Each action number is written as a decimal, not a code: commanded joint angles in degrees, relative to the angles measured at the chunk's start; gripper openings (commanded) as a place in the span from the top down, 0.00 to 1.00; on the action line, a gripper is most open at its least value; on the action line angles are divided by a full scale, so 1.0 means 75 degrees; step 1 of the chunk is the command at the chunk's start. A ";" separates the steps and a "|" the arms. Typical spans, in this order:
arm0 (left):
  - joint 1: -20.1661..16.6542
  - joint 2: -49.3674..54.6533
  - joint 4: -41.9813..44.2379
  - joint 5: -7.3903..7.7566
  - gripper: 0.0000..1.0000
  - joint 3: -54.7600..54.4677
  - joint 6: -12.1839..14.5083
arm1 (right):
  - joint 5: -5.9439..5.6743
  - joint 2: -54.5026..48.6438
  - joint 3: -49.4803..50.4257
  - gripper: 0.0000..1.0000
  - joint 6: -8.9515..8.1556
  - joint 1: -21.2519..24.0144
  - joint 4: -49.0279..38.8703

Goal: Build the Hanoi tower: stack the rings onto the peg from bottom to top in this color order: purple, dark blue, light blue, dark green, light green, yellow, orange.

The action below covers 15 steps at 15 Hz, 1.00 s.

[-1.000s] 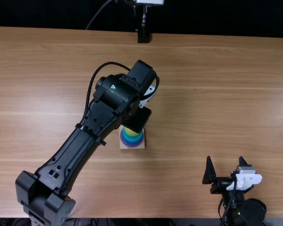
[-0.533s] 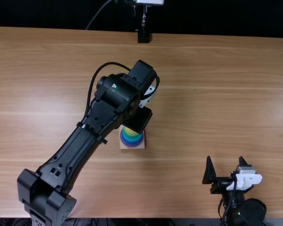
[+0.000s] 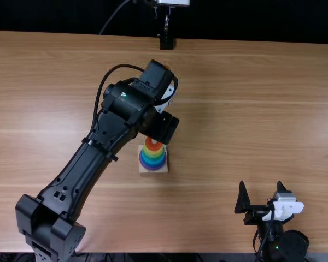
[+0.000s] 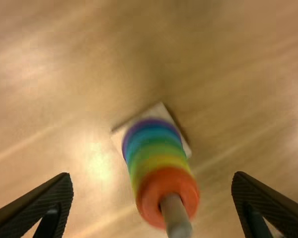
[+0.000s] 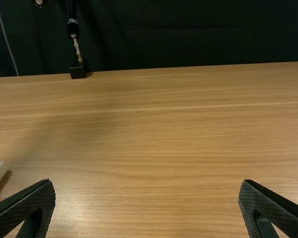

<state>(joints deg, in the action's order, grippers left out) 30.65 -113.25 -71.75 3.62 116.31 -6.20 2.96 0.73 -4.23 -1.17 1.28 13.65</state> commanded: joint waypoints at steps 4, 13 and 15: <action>-0.0829 0.0217 0.1227 -0.0060 0.00 0.0195 0.0067 | 0.0027 -0.0098 0.0447 0.00 0.0029 0.0099 0.0607; -0.3091 0.2842 0.3688 -0.1115 0.00 -0.3004 0.0109 | 0.0027 -0.0098 0.0447 0.00 0.0029 0.0087 0.0607; -0.3337 0.3991 0.5643 -0.1059 0.00 -0.4633 0.0095 | 0.0027 -0.0098 0.0447 0.00 0.0029 0.0099 0.0607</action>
<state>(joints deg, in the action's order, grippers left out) 5.80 -85.38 -28.23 -4.21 82.56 -6.00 2.96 0.73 -4.23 -1.17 1.28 13.67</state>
